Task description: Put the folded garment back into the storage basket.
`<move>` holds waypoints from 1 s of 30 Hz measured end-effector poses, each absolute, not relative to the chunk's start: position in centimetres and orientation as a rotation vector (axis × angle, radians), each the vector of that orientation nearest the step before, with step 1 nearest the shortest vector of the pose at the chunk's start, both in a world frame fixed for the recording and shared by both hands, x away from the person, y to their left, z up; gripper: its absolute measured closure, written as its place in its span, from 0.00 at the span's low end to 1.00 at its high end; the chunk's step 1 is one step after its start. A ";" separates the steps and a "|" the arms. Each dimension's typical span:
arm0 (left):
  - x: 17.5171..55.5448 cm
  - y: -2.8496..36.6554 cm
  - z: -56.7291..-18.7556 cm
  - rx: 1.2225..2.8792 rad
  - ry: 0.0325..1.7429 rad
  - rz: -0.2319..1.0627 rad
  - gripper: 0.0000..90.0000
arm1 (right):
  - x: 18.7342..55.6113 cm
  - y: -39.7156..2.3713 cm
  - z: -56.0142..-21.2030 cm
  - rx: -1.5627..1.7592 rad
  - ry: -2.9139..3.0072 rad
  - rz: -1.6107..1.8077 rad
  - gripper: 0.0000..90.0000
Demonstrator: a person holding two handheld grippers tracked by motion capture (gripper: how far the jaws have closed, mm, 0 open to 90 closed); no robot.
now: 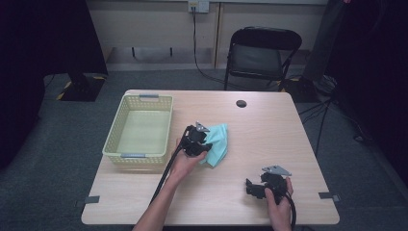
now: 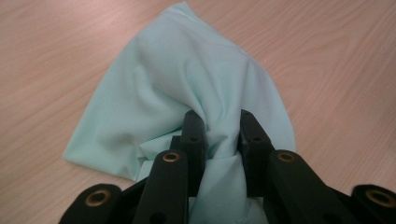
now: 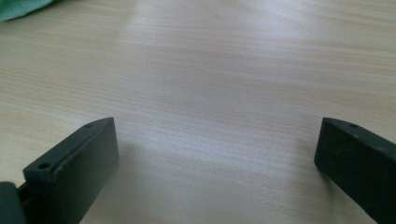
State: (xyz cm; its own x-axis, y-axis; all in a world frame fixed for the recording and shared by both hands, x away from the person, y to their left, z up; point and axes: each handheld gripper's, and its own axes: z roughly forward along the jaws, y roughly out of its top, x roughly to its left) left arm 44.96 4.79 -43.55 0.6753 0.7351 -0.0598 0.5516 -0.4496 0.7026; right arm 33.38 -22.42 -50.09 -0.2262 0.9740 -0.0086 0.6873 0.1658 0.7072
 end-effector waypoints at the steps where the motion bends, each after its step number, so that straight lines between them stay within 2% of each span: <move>1: 44.9 4.8 -43.4 2.170 0.983 0.334 0.85 | 33.4 -22.4 -50.1 1.568 1.981 0.813 0.00; 30: 44.1 5.7 -40.5 2.116 0.954 0.391 0.85 | 33.4 -22.4 -50.1 1.568 1.981 0.813 0.00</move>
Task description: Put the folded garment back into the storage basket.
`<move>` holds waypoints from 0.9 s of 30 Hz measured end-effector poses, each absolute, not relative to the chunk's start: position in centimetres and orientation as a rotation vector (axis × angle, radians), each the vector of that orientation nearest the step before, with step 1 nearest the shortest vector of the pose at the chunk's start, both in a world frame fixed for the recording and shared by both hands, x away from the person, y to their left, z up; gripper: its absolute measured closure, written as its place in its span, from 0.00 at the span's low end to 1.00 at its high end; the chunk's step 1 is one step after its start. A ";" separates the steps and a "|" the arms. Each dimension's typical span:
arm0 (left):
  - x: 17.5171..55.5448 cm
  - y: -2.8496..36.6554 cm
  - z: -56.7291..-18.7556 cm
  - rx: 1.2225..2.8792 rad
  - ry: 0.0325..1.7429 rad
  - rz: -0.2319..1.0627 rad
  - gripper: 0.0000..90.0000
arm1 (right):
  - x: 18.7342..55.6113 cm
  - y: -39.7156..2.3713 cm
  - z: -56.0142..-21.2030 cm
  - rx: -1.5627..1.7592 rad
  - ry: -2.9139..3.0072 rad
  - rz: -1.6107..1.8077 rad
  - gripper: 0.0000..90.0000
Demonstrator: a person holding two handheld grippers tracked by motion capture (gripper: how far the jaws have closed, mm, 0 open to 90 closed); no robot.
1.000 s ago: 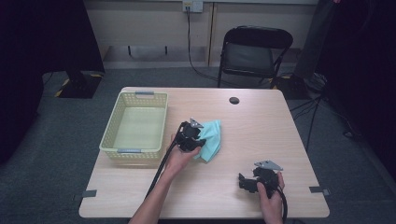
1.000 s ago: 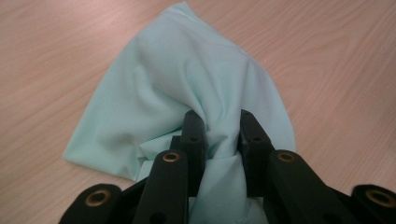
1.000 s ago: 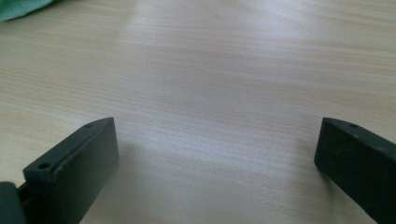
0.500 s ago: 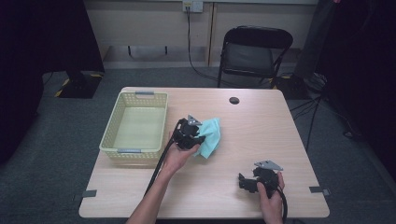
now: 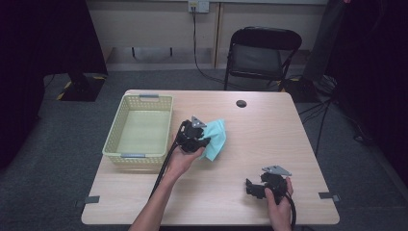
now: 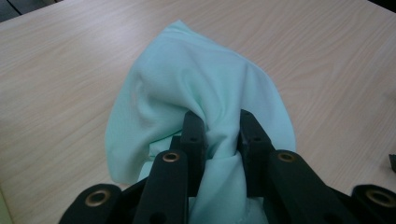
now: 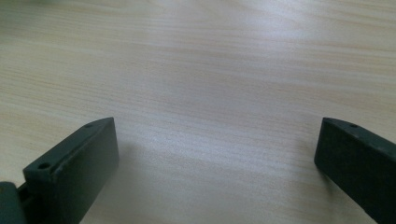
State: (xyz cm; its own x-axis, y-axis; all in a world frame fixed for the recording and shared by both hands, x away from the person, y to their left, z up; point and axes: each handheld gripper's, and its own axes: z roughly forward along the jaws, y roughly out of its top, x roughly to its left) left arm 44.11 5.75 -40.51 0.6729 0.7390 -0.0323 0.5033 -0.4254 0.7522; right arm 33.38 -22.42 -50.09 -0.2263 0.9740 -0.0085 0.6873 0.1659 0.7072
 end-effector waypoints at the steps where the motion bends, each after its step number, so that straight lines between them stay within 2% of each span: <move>1: 44.1 5.7 -40.4 2.113 0.954 0.393 0.85 | 33.4 -22.4 -50.1 1.568 1.981 0.813 0.00; 27: 43.8 5.7 -37.9 2.096 0.900 0.422 0.84 | 33.4 -22.4 -50.1 1.568 1.982 0.813 0.00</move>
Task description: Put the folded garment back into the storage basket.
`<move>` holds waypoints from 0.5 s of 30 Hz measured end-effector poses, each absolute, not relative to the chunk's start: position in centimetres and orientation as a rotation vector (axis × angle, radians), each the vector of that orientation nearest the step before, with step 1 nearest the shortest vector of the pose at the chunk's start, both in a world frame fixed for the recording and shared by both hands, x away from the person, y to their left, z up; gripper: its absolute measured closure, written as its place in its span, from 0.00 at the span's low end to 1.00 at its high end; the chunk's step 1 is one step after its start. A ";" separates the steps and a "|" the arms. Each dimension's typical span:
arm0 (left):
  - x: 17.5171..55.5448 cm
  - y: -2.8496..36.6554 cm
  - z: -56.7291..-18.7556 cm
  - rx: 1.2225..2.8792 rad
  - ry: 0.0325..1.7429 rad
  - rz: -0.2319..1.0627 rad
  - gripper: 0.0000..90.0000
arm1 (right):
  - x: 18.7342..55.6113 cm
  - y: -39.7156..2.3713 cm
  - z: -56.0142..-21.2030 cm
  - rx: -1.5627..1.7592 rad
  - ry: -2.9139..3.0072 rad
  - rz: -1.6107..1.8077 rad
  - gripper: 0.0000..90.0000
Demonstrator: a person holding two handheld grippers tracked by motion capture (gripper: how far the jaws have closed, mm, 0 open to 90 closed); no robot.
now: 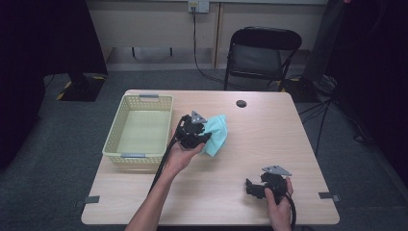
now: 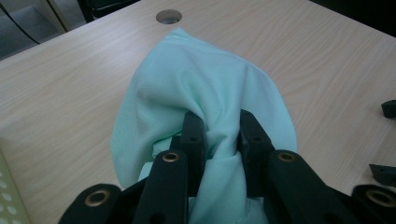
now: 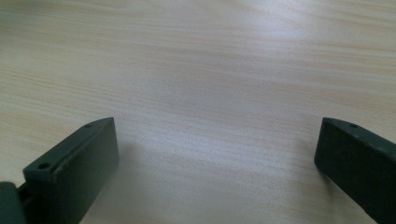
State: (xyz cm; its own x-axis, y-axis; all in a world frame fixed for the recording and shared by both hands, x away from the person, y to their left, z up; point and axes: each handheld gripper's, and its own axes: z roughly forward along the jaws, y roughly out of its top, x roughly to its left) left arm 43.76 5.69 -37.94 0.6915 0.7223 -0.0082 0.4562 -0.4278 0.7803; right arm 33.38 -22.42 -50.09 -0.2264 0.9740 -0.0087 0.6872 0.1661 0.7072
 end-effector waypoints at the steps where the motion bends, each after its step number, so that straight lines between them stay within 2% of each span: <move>1: 43.7 5.7 -37.8 2.094 0.898 0.423 0.84 | 33.4 -22.4 -50.1 1.568 1.981 0.813 0.00; 15: 43.2 6.2 -36.9 2.081 0.866 0.425 0.84 | 33.4 -22.4 -50.1 1.568 1.981 0.813 0.00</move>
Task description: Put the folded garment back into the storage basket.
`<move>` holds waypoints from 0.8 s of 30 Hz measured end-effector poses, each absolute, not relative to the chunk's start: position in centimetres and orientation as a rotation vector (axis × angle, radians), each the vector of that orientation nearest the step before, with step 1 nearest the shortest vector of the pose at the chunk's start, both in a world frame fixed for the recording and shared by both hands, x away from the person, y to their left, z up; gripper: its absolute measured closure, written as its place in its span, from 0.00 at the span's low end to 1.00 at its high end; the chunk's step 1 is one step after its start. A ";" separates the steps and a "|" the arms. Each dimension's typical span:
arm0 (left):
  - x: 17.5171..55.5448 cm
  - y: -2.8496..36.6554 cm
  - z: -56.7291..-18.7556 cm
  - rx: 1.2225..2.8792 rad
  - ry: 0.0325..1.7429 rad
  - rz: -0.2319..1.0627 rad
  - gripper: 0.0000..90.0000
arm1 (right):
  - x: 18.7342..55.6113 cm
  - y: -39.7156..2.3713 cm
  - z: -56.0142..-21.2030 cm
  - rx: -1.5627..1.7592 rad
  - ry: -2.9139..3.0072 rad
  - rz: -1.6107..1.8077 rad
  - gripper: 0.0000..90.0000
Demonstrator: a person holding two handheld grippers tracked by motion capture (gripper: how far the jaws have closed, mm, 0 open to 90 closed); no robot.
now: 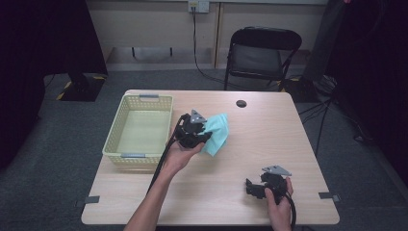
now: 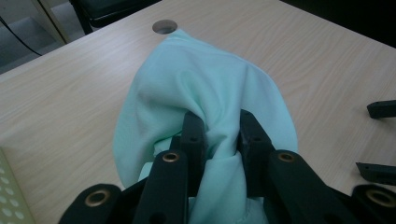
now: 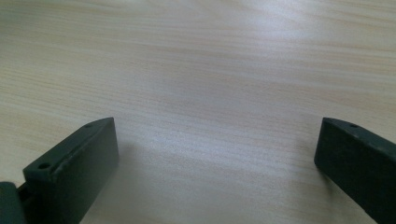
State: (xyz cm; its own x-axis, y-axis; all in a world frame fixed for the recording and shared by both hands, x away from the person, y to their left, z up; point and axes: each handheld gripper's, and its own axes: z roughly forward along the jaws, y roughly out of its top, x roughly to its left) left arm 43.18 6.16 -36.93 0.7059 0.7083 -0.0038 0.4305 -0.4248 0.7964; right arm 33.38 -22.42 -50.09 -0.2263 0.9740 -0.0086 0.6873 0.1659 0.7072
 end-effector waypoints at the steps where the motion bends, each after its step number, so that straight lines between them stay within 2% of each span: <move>1: 43.2 6.3 -36.9 2.076 0.868 0.425 0.84 | 33.4 -22.4 -50.1 1.568 1.981 0.813 0.00; 24: 43.0 9.4 -35.3 2.034 0.897 0.465 0.84 | 33.4 -22.4 -50.1 1.568 1.981 0.813 0.00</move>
State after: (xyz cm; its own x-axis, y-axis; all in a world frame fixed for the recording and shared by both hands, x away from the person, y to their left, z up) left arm 43.00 9.43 -35.32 0.6747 0.7381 -0.0003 0.4248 -0.3880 0.8179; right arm 33.38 -22.42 -50.09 -0.2261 0.9741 -0.0086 0.6874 0.1658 0.7071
